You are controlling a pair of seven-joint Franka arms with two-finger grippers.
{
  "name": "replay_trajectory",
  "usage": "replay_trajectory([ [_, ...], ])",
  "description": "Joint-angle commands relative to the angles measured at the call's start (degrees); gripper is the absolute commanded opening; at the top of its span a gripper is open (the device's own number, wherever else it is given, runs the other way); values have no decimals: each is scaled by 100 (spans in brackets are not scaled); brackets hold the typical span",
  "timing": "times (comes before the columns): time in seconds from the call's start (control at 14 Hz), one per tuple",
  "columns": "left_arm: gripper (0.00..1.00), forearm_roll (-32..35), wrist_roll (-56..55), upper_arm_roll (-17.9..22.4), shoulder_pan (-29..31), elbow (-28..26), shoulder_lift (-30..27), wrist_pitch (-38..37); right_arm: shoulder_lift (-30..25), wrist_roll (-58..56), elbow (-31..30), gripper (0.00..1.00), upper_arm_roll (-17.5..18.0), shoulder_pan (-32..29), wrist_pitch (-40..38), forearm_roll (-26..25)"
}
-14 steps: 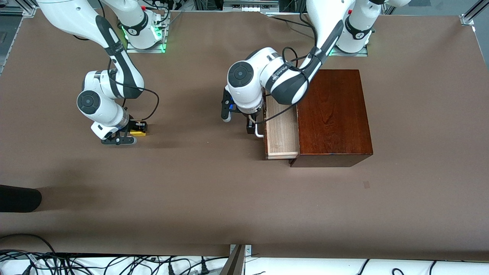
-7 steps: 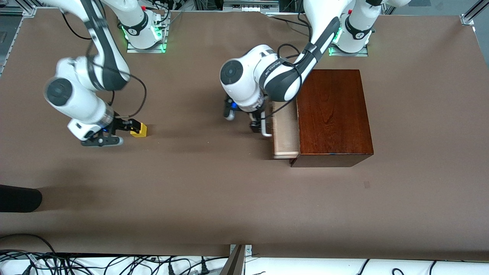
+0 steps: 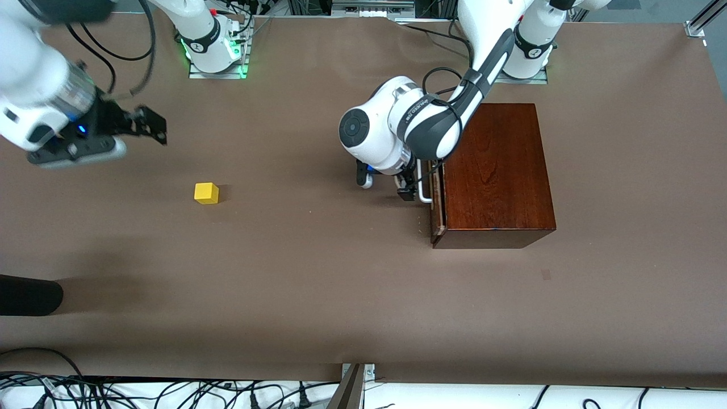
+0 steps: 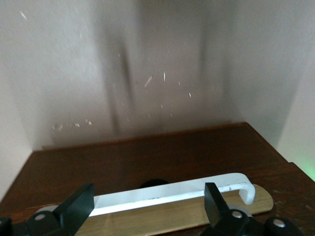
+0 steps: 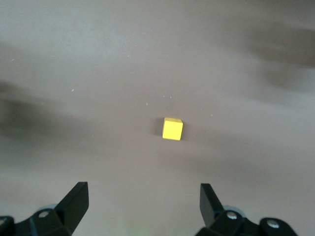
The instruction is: Open drawer, take yellow block, close drawer
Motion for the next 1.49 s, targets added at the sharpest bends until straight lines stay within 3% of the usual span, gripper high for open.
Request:
replay_trajectory([
  [0.0,100,188,-13,118,43,-158,-189,-299,-328,-235,-55,100,45,-60,-277,73],
  [0.43,100,74,-101,100,113,130,-521,-290,-303,-429,-29,100,-8,-60,-295,64],
  [0.57,100,-92,-75,92,419,421,-837,-308,-259,-447,-21,100,-8,-59,-242,2],
  [0.78,100,-224,-22,66,972,440,-1470,-325,-162,-447,-12,100,-34,-60,-154,-33],
  [0.93,100,-872,-13,65,1613,466,-1830,-675,-162,-446,14,100,-25,-59,-206,-33],
  [1.21,100,-1007,-100,109,2756,703,-2166,-967,-162,-447,23,100,-61,-60,-302,-77],
  [1.42,100,-1051,-756,573,2917,476,-2525,-923,-162,-376,23,100,-78,-68,-392,-77],
])
